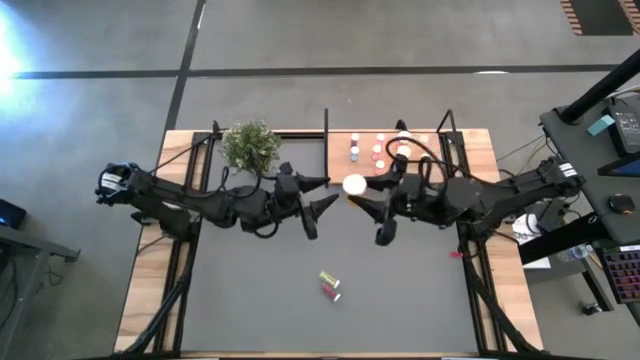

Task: Pick and place medicine bottles onto shelf by color
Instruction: Put the orange pill bottle on the shelf aligned with the other orange pill bottles

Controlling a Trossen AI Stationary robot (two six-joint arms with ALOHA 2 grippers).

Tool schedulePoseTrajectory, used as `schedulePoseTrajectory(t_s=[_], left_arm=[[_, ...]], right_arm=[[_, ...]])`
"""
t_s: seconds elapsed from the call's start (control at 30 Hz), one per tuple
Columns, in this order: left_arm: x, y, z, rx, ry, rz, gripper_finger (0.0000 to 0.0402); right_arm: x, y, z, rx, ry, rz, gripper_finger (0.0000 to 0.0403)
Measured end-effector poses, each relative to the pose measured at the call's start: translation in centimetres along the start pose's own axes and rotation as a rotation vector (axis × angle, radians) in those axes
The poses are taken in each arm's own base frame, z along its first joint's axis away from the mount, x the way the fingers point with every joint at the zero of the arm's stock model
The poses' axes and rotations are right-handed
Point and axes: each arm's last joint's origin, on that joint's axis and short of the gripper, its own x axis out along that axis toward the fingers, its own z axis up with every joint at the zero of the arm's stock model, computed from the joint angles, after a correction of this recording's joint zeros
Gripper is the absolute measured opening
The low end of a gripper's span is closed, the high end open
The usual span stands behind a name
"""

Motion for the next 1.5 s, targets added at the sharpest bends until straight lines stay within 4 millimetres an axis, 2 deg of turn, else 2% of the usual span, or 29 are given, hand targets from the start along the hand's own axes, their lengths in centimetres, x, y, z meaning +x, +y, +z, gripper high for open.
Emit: schedulePoseTrajectory(t_s=[0.23, 0.33, 0.47, 0.63, 0.77, 0.97, 1.13, 1.23, 1.5], left_arm=[[0.0, 0.0, 0.4, 0.147, -0.028, 0.001, 0.021], [0.0, 0.0, 0.3, 0.142, -0.029, -0.002, 0.021], [0.0, 0.0, 0.5, 0.049, -0.038, -0.003, 0.021], [0.0, 0.0, 0.5, 0.05, -0.034, -0.003, 0.021], [-0.1, -0.3, 0.7, 0.135, -0.039, -0.007, 0.021], [0.0, -0.5, 1.9, 0.121, -0.069, -0.011, 0.021], [0.0, -1.1, 3.2, 0.097, -0.098, -0.138, 0.021], [-0.1, -1.5, 3.4, 0.071, -0.093, -0.25, 0.021], [0.0, -1.3, 3.1, 0.09, -0.073, -0.217, 0.021]], right_arm=[[1.2, 0.3, 0.8, -0.051, 0.001, -0.014, 0.0167], [1.1, 0.2, 1.1, -0.049, -0.005, -0.041, 0.0167], [0.9, 0.0, 1.2, -0.052, -0.005, -0.066, 0.0167], [1.0, -0.1, 1.1, -0.071, -0.005, -0.069, 0.0167], [1.1, -0.3, 1.1, -0.064, -0.002, -0.076, 0.0167], [1.2, -0.3, 1.1, -0.053, -0.005, -0.077, 0.0167], [1.4, -0.4, 0.9, -0.038, -0.004, -0.083, 0.0167], [1.7, -0.4, 0.7, -0.04, -0.002, -0.087, 0.0167], [1.8, -0.3, 0.9, -0.003, -0.035, -0.04, 0.0167]])
